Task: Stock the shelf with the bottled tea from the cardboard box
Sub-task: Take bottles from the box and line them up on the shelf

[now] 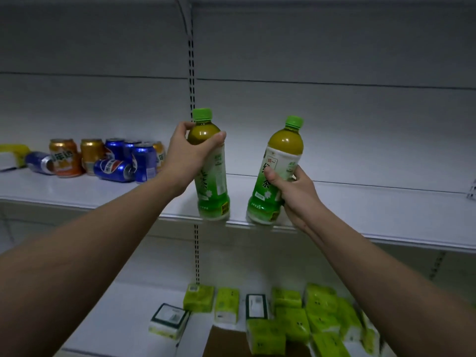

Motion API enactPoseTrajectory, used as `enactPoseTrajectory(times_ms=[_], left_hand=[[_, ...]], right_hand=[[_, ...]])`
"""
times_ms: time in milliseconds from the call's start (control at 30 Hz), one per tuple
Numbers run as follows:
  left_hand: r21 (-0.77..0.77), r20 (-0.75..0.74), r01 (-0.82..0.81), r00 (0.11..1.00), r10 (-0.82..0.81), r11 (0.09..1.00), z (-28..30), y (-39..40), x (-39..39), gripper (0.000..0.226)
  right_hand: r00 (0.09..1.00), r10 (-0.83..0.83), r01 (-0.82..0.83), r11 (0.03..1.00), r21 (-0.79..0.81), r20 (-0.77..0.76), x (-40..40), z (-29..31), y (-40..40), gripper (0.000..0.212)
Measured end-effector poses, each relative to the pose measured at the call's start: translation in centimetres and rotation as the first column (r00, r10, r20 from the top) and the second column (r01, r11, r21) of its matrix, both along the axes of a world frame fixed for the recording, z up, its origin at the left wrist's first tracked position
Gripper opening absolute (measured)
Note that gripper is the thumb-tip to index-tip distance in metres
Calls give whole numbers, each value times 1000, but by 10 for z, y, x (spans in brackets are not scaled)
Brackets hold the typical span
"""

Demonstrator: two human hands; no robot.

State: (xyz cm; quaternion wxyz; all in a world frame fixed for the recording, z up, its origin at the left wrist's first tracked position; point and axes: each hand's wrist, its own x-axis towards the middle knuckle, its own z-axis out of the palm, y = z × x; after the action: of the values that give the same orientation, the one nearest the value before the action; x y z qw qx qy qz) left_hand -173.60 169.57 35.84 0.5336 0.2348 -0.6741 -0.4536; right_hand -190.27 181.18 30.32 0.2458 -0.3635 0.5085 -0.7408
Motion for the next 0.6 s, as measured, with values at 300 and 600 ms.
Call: enactPoseTrajectory(times_ms=[300, 600], left_hand=[[-21, 67, 5, 998, -4, 1000, -11, -31, -31, 49], [-29, 138, 55, 989, -50, 998, -21, -35, -29, 65]], right_hand=[[989, 58, -47, 995, 88, -134, -18, -7, -26, 34], [964, 73, -33, 987, 158, -255, -16, -5, -28, 36]])
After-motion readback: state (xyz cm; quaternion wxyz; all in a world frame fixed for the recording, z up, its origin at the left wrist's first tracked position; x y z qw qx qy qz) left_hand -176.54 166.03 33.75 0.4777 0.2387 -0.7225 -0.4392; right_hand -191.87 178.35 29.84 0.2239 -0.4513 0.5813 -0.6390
